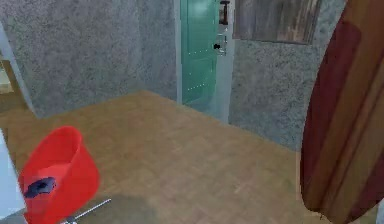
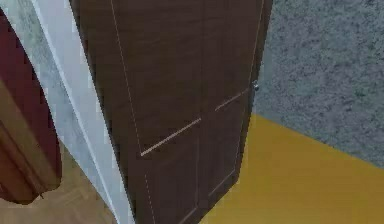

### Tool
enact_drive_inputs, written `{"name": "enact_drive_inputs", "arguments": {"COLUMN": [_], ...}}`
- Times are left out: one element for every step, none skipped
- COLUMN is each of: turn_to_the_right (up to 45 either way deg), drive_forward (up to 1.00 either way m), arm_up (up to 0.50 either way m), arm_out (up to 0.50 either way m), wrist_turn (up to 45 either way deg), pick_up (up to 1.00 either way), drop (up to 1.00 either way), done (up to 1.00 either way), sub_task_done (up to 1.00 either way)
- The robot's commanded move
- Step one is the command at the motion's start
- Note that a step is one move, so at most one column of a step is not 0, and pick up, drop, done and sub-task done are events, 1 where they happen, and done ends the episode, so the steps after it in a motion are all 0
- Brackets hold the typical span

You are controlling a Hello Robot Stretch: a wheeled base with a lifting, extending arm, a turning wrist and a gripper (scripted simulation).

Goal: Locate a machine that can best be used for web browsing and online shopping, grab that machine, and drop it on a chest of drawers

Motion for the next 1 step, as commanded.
{"name": "enact_drive_inputs", "arguments": {"turn_to_the_right": [0.0], "drive_forward": [1.00], "arm_up": [0.00], "arm_out": [0.00], "wrist_turn": [0.0], "pick_up": [0.00], "drop": [0.00], "done": [0.00], "sub_task_done": [0.00]}}
